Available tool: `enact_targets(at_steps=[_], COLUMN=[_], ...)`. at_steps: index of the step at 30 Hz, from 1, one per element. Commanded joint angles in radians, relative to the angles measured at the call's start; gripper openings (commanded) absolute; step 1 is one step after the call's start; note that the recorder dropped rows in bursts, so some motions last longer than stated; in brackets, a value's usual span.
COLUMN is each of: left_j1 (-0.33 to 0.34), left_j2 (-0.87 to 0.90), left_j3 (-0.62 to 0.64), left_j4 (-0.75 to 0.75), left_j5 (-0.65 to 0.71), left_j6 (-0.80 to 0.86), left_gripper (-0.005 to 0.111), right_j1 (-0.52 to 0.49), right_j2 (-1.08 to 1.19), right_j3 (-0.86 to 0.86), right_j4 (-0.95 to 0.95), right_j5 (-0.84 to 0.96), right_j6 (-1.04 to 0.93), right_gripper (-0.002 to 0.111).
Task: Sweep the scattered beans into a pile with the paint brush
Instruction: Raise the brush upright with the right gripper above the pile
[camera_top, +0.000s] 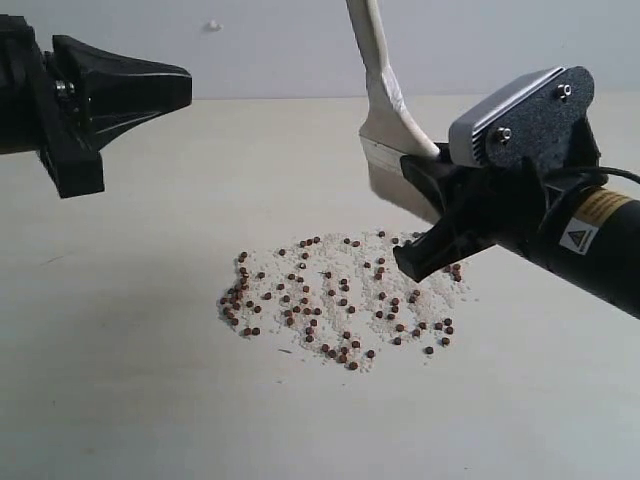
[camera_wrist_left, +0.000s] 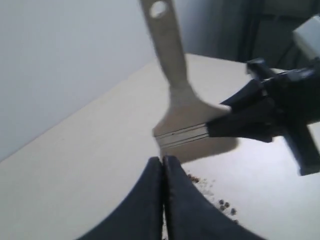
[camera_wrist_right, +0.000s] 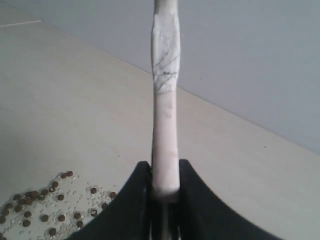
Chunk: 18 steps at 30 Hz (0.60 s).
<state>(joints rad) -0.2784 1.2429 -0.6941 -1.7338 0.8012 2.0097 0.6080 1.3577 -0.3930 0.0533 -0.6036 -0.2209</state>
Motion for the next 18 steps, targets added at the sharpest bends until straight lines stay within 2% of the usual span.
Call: enact_targets(at_steps=[1, 4, 8, 14, 18], left_j1=[0.000, 0.000, 0.026, 0.033, 0.038], left_j2=[0.092, 0.226, 0.355, 0.429, 0.445], left_j3=[0.010, 0.004, -0.041, -0.071, -0.095], left_j4=[-0.011, -0.011, -0.011, -0.011, -0.011], left_j5=[0.253, 0.273, 0.283, 0.048, 0.038], left_j6=[0.089, 0.089, 0.089, 0.089, 0.089], left_gripper=[0.000, 0.000, 0.000, 0.000, 0.000], right_j1=[-0.006, -0.006, -0.006, -0.006, -0.006], right_j2=[-0.040, -0.069, -0.072, -0.064, -0.007], right_j3=[0.006, 0.006, 0.006, -0.025, -0.076], right_j4=[-0.082, -0.183, -0.188, -0.183, -0.185], right_j5=[0.024, 0.045, 0.050, 0.063, 0.100], right_j6=[-0.020, 0.009, 0.014, 0.009, 0.039], right_gripper=[0.000, 0.000, 0.000, 0.000, 0.000])
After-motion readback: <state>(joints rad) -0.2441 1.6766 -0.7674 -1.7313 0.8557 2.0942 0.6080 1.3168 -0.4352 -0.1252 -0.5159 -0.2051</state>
